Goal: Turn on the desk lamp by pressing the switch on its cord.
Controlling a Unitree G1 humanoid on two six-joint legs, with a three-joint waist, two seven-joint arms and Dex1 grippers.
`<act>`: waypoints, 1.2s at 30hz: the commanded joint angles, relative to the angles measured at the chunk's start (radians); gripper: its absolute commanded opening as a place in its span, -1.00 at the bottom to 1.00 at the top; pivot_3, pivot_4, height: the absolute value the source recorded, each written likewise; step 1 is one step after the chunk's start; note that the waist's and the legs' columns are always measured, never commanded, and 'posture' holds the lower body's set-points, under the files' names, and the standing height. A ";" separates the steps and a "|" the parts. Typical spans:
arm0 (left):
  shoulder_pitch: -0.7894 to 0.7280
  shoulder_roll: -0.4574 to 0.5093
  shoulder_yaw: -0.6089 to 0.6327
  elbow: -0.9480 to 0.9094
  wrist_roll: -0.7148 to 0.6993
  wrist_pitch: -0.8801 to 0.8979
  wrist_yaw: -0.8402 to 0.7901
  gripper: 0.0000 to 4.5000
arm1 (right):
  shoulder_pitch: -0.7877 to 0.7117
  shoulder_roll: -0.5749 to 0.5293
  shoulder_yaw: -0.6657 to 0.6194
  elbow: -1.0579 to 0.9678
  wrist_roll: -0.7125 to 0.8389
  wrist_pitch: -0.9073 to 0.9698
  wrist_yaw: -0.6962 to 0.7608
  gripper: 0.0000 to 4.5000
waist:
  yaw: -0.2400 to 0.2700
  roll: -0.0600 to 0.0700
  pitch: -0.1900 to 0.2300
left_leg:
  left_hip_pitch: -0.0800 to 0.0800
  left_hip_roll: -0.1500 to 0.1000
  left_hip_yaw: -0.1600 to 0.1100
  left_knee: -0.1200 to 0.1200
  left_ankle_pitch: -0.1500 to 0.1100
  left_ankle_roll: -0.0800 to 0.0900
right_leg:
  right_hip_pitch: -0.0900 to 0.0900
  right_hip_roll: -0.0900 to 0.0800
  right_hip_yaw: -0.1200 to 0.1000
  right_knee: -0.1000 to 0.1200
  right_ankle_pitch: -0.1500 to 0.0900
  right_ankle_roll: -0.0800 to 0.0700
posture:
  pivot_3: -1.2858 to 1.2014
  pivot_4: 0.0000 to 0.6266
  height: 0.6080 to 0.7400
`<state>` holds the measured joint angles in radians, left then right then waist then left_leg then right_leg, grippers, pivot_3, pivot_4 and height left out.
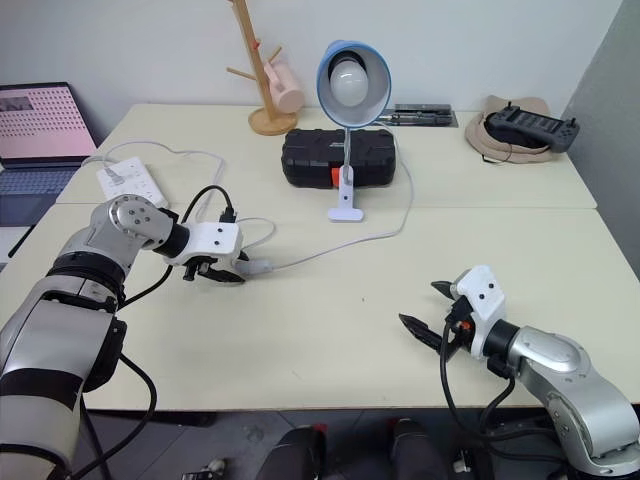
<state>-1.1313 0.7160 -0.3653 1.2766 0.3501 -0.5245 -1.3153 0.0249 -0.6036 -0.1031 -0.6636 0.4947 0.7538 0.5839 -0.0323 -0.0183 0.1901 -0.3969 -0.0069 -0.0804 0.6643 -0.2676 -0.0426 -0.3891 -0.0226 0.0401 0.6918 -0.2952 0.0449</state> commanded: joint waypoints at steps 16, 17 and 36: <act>0.011 -0.137 0.150 -0.315 -0.406 0.609 -0.299 -0.83 | -0.001 0.028 -0.071 -0.051 0.192 0.076 -0.014 1.00 | 0.000 -0.001 0.000 | -0.003 0.000 -0.001 0.000 0.000 0.000 | 0.000 0.000 -0.001 -0.001 0.000 0.000 | 0.03 -0.52 1.00; 0.028 -0.145 0.144 -0.422 -0.477 0.737 -0.299 -0.83 | -0.003 0.031 -0.077 -0.057 0.233 0.097 -0.013 1.00 | -0.002 -0.001 0.000 | -0.002 0.000 -0.001 0.000 0.000 0.000 | 0.000 0.000 -0.001 -0.001 0.000 0.000 | 0.03 -0.52 1.00; 0.264 -0.281 0.341 -1.227 -1.030 1.748 0.031 -0.83 | -0.222 0.176 -0.062 0.058 1.223 0.106 -0.581 1.00 | -0.020 0.000 0.000 | 0.000 0.006 -0.006 0.000 0.000 0.000 | 0.000 -0.001 0.002 0.002 -0.001 -0.001 | 0.03 -0.52 1.00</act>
<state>-0.8687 0.4226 -0.0491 0.1104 -0.6291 1.2014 -1.2944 -0.1809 -0.4205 -0.1676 -0.6008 1.6426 0.8997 0.0357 -0.0524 -0.0186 0.1899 -0.3967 -0.0014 -0.0863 0.6645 -0.2673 -0.0427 -0.3894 -0.0241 0.0421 0.6938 -0.2957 0.0439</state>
